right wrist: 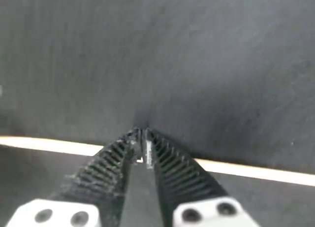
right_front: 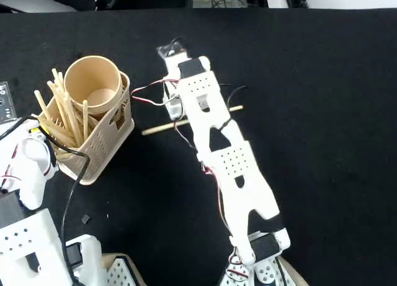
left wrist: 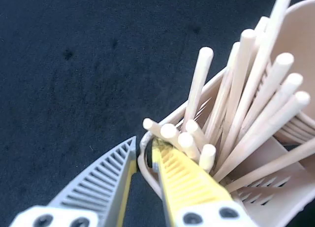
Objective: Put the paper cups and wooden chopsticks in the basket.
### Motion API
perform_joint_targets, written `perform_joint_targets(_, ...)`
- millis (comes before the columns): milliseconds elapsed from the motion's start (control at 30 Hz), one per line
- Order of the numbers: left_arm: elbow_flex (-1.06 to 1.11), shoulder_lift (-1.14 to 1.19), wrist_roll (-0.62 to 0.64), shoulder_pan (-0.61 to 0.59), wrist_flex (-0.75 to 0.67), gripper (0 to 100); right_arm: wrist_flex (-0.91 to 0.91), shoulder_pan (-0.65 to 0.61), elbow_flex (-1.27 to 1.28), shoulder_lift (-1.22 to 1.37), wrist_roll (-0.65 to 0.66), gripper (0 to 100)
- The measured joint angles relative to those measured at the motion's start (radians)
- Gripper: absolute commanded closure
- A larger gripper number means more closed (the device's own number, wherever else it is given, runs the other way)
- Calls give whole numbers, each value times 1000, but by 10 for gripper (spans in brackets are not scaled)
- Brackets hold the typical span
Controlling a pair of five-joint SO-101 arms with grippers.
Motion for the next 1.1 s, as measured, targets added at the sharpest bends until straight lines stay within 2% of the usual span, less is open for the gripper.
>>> perform_joint_targets(133, 0, 0, 0, 0, 0, 967, 0, 0, 267, -176, 210, 985)
perform_joint_targets(467, 0, 0, 0, 0, 0, 967, 0, 0, 686, -585, 559, 982)
perform_joint_targets(533, 0, 0, 0, 0, 0, 967, 0, 0, 730, -640, 644, 935)
perform_joint_targets(667, 0, 0, 0, 0, 0, 967, -31, -15, 830, -686, 792, 755)
perform_joint_targets(767, 0, 0, 0, 0, 0, 967, -87, -55, 899, -686, 872, 694)
perform_joint_targets(1100, 9, -2, -9, -9, -9, 967, -311, -104, 1049, -686, 933, 762)
